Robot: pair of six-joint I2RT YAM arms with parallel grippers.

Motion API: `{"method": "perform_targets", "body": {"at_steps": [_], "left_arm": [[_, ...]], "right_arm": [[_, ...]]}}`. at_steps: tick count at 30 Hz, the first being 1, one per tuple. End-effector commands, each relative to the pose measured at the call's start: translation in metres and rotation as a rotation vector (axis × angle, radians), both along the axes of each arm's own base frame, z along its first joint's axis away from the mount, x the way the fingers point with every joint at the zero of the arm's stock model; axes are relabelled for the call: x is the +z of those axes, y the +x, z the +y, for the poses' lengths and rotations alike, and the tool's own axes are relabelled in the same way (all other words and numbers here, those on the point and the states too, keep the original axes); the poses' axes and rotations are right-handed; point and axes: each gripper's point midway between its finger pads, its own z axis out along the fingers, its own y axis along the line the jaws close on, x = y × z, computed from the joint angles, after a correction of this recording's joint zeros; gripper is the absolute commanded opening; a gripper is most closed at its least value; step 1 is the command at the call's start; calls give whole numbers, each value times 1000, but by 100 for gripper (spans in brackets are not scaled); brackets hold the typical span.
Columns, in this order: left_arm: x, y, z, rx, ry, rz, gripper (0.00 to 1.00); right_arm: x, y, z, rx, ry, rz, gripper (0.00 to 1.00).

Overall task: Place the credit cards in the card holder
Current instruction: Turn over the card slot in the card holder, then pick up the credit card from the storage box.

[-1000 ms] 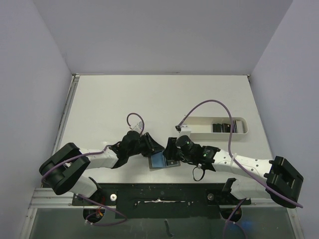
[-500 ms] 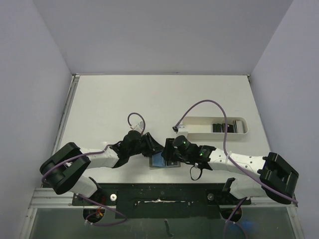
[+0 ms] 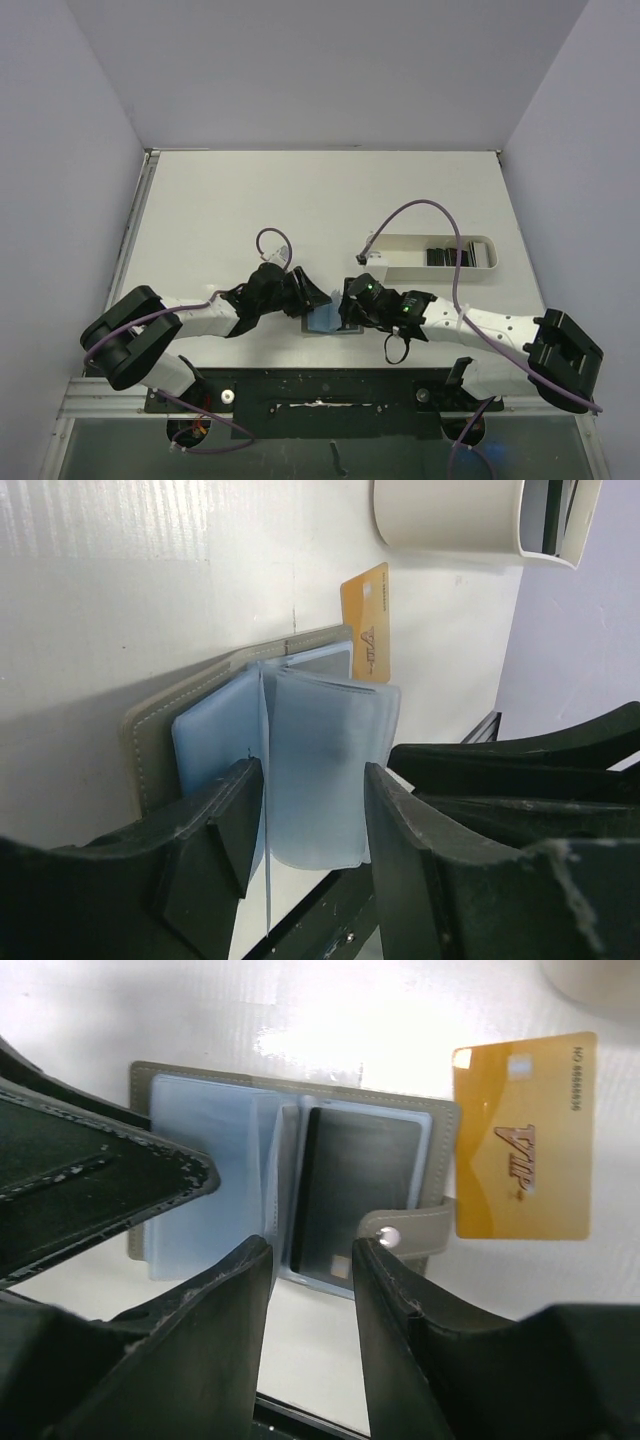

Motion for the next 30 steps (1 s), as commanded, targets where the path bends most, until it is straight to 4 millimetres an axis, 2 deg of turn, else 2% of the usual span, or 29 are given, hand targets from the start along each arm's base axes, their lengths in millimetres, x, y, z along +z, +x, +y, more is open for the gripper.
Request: {"method": "perform_targets", "body": {"at_steps": [1,8,13,16,20,25,28,30], "left_arm": [[22,11,-10,-4,-32,-68,43],[18,12,2,28,30,-74,42],[16,12,10,38,71,-86,34],[13,13,17,46,122,-89,34],[10,14,28,63,180,-106,28],[8,14,33,57,205,-119,19],[7,13,30,35,197,-128,9],[7,11,27,16,190,-130,2]], "right_arm": [[3,2,-17,-74,-39,-17,38],[13,4,-36,-140,-91,-38,39],[23,7,-35,-146,-73,-57,40],[36,16,-33,-132,-67,-101,42],[49,39,-47,-127,-97,-131,41],[73,76,-80,-177,-151,-187,42],[80,99,-114,-240,-214,-191,42],[82,113,-148,-313,-286,-190,43]]}}
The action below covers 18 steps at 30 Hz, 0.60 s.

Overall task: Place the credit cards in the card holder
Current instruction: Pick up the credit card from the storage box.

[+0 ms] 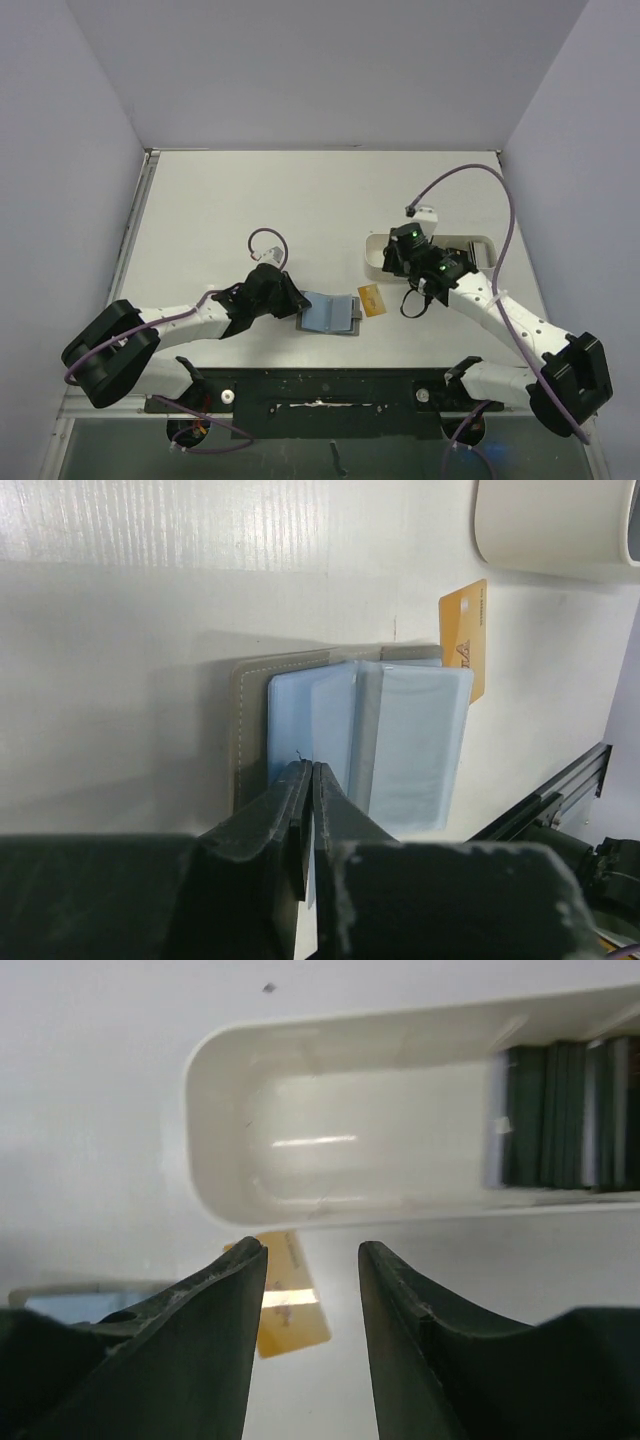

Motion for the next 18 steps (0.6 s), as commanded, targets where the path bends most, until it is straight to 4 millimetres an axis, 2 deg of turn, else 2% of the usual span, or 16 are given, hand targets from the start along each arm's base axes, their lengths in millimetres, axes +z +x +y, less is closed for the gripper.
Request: {"method": "perform_targets", "body": {"at_steps": [1,5,11,14,18], "left_arm": [[20,9,-13,-43,-36,-71,0],[22,8,-18,-78,-47,-76,0],[26,9,-19,-96,-40,-80,0],[26,10,-19,-97,-25,-78,0],[26,11,-18,-98,-13,-80,0]], "right_arm": [[23,34,-62,-88,-147,-43,44],[14,49,-124,-200,-247,14,49],[-3,59,-199,-344,-446,119,50],[-8,59,-227,-389,-535,169,49],[-8,64,-243,-420,-583,198,49]]}}
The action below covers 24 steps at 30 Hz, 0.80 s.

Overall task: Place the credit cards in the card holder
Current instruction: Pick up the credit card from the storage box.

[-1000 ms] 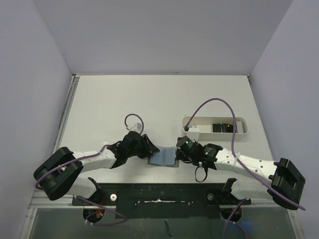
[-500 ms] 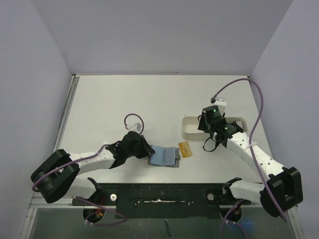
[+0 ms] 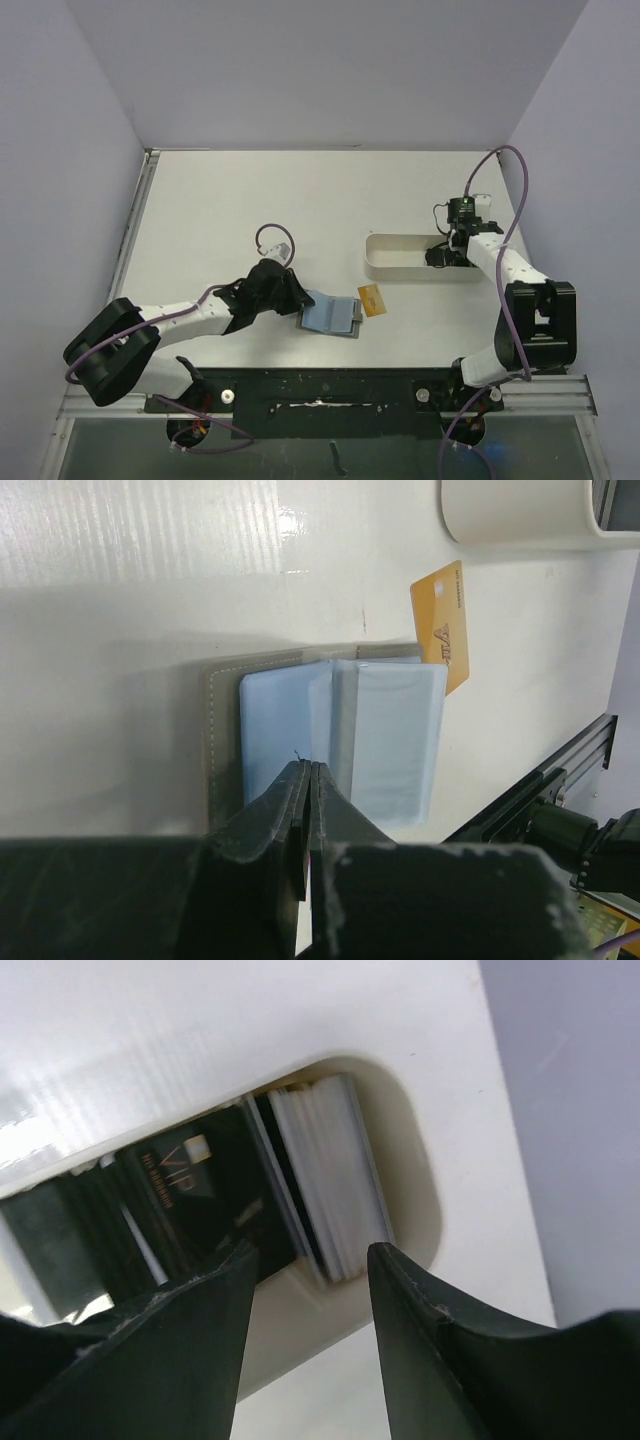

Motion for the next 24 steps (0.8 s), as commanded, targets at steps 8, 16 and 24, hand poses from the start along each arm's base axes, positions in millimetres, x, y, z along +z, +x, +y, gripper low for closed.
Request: {"method": "perform_targets", "body": {"at_steps": [8,16,24], "left_arm": [[22,12,-8,-19,-29,-60,0],[23,12,-5,-17,-28,-66,0],[20,13,0,-7,-23,-61,0]], "right_arm": [[14,32,-37,-23,-124,18,50],[1,36,-35,4,-98,26,49],[-6,34,-39,-8,-108,62,34]]}}
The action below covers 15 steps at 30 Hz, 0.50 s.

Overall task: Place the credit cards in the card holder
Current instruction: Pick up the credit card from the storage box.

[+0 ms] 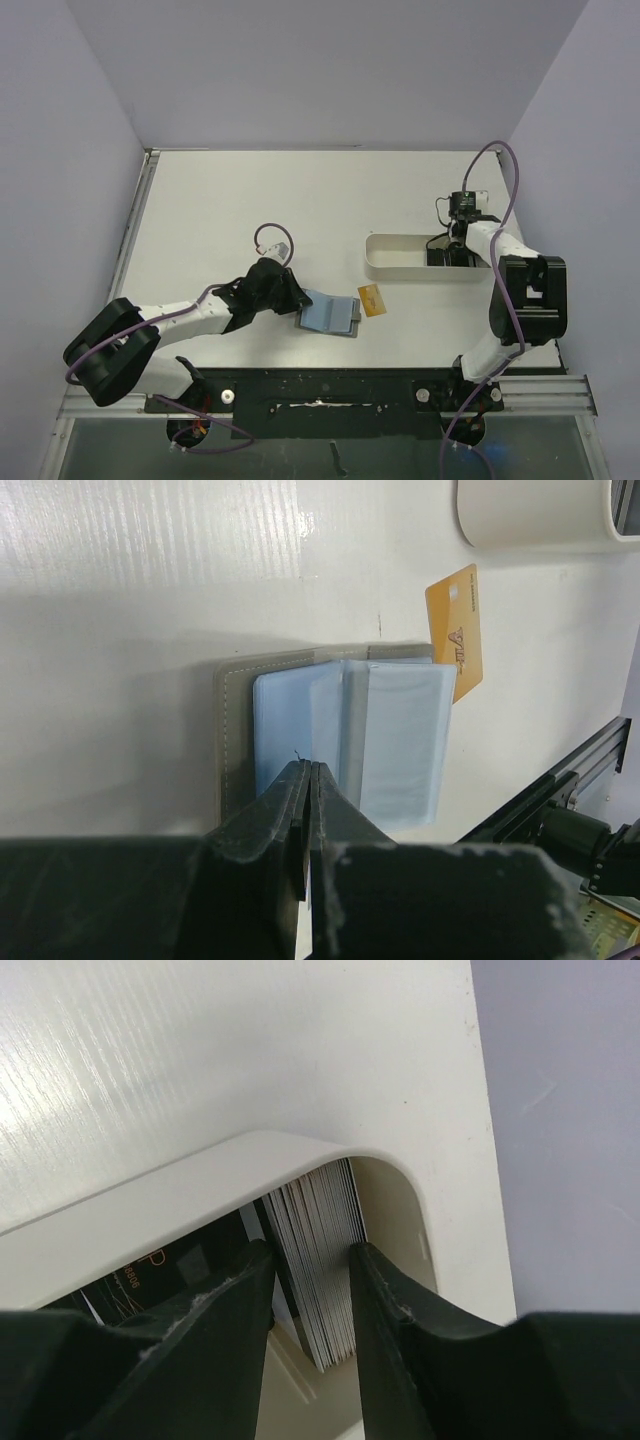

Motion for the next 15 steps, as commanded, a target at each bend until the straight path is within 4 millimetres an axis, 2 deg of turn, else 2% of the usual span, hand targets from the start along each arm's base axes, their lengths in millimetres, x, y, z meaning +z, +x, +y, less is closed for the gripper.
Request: {"method": "perform_targets", "body": {"at_steps": [1,6,9,15], "left_arm": [[21,9,-5,-7,-40,-54,0],[16,9,3,18,-8,-47,0],[12,9,8,33,14,-41,0],[10,9,21,73,43,-37,0]], "right_arm": [[14,10,-7,-14,-22,-45,31],[23,10,-6,-14,-20,-66,15],[26,10,-6,-13,-23,-70,8],[39,9,-5,-25,-20,-89,6]]}}
